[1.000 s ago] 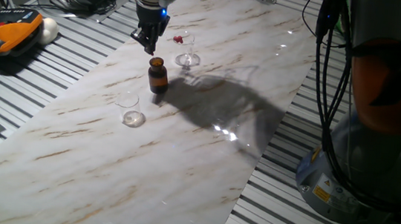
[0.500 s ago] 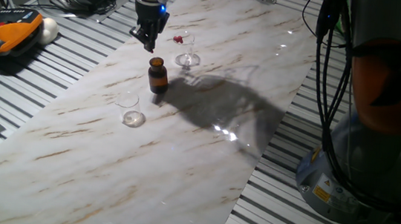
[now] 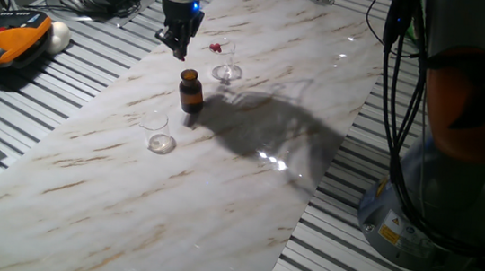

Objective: Transfer liquid using a dropper

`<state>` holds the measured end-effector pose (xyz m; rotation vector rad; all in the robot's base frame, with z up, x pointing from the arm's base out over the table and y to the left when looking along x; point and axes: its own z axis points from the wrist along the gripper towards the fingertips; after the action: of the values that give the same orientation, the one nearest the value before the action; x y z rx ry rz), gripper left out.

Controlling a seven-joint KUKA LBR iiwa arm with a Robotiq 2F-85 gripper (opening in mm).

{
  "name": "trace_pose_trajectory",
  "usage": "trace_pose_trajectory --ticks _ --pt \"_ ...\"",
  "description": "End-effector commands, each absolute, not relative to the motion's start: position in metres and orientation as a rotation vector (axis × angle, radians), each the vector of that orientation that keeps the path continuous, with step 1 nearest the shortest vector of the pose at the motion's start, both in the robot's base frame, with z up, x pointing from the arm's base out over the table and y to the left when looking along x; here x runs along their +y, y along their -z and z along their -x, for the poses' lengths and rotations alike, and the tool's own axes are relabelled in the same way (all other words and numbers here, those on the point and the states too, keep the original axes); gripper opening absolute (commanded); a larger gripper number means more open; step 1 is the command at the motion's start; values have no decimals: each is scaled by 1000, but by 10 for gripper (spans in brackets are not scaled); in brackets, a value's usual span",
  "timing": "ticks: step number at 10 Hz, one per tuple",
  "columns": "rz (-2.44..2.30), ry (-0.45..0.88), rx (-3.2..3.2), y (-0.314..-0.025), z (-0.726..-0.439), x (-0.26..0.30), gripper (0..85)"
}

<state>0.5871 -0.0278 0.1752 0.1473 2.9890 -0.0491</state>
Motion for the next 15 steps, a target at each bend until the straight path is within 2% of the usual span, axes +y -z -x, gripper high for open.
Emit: trace_pose_trajectory --ticks 1,15 --pt "-153 50 2989 -178 -587 -27 170" --pt "-208 110 3014 -208 -596 -9 170"
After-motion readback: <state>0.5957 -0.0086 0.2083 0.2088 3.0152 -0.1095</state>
